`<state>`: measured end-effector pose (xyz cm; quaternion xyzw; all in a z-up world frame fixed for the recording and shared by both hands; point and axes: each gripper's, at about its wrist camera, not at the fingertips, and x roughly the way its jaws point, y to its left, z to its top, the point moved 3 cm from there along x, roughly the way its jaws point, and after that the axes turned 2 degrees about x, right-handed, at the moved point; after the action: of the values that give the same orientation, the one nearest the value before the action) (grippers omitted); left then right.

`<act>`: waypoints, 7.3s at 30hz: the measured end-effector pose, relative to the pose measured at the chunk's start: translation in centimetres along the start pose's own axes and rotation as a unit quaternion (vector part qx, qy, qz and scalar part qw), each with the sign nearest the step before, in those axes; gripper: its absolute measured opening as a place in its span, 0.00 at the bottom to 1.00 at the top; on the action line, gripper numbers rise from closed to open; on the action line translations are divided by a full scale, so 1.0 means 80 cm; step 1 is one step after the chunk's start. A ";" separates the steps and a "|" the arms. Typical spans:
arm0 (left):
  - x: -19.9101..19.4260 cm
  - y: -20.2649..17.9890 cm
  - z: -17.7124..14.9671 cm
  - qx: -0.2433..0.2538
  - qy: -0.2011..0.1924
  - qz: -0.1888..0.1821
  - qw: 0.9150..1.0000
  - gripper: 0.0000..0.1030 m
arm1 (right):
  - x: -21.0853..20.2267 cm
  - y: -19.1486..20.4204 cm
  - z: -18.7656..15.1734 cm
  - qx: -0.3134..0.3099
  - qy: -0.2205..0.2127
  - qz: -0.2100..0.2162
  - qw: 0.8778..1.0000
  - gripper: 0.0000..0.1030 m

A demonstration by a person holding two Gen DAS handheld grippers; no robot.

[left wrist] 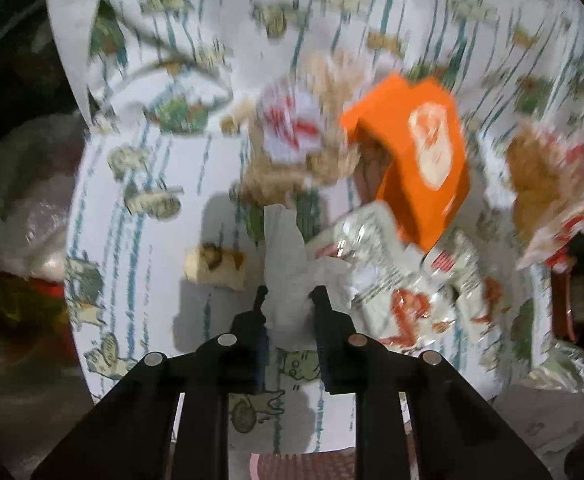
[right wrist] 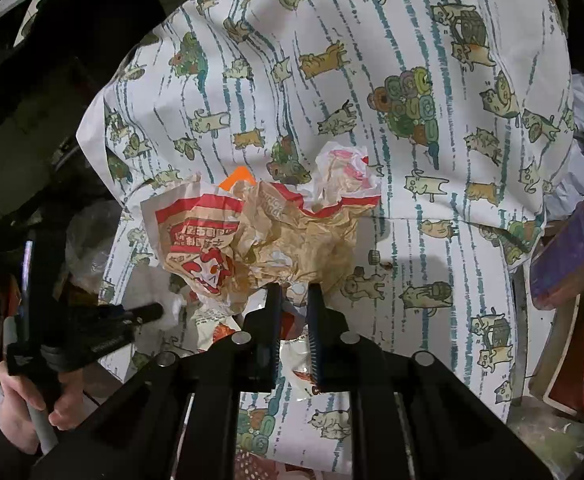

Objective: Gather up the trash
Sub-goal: 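Lift the wrapper with the right tool while the left grasps the white tissue, then carry wrapper and tissue over the pink basket and open both tools, then move both tools back over the table toward the remaining trash, then grasp a clear sauce packet with the right tool while the left grasps another packet, then lift both held sauce packets off the cloth with both tools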

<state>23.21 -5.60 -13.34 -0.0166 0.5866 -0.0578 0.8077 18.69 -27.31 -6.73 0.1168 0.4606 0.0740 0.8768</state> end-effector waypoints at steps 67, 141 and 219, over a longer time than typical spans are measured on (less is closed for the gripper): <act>-0.123 -0.005 -0.225 0.016 -0.001 -0.117 0.993 0.22 | -0.016 0.104 -0.295 -0.120 0.206 0.000 0.971 0.38; -0.258 0.008 -0.073 0.022 -0.285 0.124 0.950 1.00 | -0.078 0.061 -0.033 -0.094 -0.010 -0.038 0.995 0.89; -0.046 -0.034 -0.025 0.031 -0.044 0.011 0.998 0.41 | 0.032 -0.038 -0.021 -0.013 0.097 -0.020 0.995 0.64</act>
<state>19.96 -7.80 -10.23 0.0120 0.5481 -0.0663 0.8337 18.81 -29.43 -10.48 0.0889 0.5447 0.0734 0.8307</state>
